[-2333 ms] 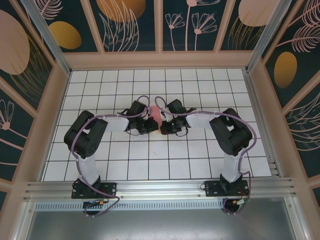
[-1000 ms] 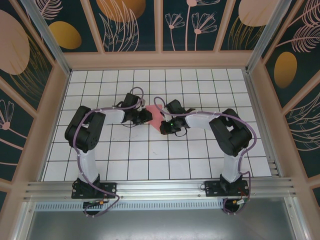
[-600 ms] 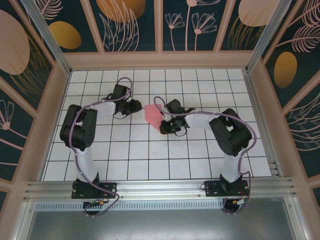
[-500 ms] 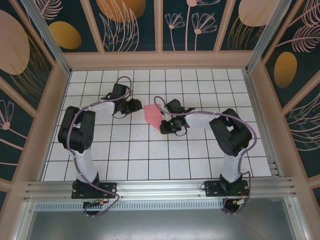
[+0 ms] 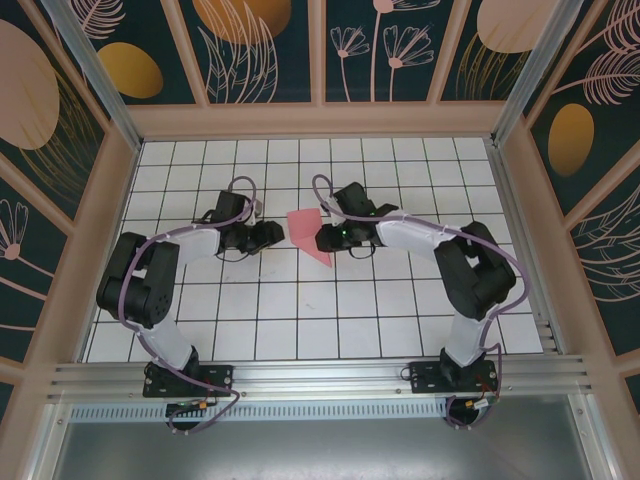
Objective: Fold a paper plane with a square sheet of paper (fold left side to right side)
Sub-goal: Third fold the triangle at the center of the table.
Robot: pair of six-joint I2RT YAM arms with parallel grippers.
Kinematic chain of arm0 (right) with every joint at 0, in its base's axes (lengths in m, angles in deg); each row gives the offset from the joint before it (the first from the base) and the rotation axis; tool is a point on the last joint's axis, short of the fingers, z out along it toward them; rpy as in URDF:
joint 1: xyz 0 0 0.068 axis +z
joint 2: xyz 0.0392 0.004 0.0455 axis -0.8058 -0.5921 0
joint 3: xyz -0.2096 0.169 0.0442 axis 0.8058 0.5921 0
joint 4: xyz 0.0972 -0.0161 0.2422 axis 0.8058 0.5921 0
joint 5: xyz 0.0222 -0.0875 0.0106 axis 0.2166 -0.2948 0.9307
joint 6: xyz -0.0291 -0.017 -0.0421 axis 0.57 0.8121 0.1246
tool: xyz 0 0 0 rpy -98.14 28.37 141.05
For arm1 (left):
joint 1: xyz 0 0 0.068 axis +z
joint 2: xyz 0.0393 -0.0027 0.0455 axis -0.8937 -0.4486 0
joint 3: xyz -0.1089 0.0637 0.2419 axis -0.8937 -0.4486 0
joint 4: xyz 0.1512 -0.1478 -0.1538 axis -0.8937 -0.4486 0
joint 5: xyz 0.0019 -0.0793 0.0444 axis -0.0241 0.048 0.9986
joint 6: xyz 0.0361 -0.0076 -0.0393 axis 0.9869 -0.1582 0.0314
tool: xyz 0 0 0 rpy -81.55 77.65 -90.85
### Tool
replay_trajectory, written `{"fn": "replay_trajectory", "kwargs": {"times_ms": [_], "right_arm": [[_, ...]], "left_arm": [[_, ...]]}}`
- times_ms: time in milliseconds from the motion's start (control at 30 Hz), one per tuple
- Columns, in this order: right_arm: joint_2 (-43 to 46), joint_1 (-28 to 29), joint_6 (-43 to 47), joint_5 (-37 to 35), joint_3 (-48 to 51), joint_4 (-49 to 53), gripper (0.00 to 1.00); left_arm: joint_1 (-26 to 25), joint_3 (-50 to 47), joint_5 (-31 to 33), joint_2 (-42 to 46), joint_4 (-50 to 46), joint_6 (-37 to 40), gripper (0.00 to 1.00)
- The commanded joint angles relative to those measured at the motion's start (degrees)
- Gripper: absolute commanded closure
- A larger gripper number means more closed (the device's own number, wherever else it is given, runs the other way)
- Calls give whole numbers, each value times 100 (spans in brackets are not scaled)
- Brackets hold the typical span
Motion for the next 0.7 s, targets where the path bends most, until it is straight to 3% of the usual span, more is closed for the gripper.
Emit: {"fn": "replay_trajectory", "kwargs": {"times_ms": [0,667], "right_arm": [[-369,-94,109,49,-319,-62,77],[-835,-342,202,-216,-512,75,78]], "left_arm": [[-64,-23,-368,-114,538,-236,49],[-365,474,-459,-637,549,-313,46]]}}
